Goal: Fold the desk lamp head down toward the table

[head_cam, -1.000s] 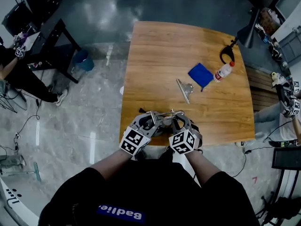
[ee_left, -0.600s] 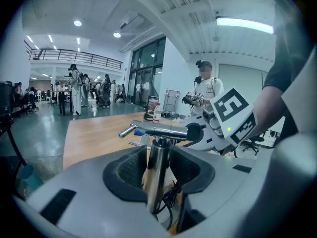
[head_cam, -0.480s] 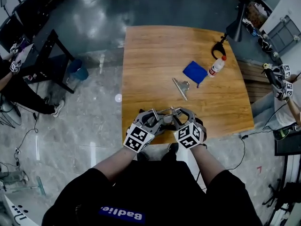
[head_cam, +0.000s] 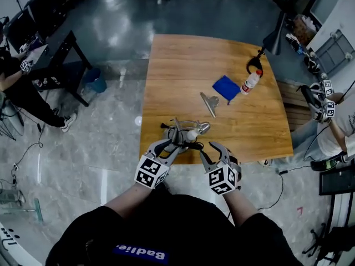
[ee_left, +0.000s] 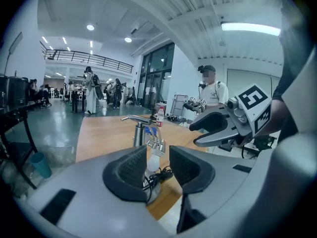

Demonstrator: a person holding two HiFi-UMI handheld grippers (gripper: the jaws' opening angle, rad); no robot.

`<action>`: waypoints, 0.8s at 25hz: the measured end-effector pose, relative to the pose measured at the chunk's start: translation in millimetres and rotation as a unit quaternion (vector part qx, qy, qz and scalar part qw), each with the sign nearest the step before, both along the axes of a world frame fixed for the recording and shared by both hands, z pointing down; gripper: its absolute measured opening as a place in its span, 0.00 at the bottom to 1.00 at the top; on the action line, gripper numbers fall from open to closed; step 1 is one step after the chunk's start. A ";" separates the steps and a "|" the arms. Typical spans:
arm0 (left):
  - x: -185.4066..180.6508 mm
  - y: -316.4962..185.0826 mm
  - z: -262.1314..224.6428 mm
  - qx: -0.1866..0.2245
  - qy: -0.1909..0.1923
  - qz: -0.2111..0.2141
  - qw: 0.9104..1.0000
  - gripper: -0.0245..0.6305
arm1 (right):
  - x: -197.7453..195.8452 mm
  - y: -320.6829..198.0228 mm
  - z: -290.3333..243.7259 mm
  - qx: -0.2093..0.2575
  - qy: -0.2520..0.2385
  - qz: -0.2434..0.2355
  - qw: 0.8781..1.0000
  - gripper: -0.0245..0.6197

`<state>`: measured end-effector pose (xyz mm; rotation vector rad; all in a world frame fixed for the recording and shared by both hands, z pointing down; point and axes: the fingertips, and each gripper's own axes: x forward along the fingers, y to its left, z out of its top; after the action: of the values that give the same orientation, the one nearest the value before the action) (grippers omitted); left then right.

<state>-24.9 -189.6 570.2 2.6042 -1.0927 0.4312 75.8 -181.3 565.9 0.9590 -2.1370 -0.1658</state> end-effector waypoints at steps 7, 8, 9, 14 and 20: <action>40.2 100.7 -16.7 -0.003 0.007 -0.051 0.999 0.24 | 47.2 90.2 -7.9 -0.017 -0.069 -0.050 0.996 0.29; 50.1 115.1 -19.2 -0.005 0.014 -0.059 0.998 0.24 | 55.7 104.6 -7.7 -0.023 -0.077 -0.057 0.995 0.29; 60.0 128.2 -22.4 -0.007 0.021 -0.064 0.998 0.24 | 63.8 118.1 -7.4 -0.031 -0.085 -0.062 0.994 0.29; 100.8 181.3 -53.6 0.013 0.035 -0.041 0.998 0.24 | 81.7 176.2 -25.9 -0.070 -0.167 -0.057 0.982 0.29; 116.3 224.7 -99.4 0.043 0.065 0.010 0.997 0.24 | 64.0 209.3 -86.1 -0.066 -0.271 -0.056 0.959 0.27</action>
<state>91.4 35.2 470.8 2.6767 -1.0647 0.2187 139.8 28.0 479.8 0.8734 -2.6636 0.2099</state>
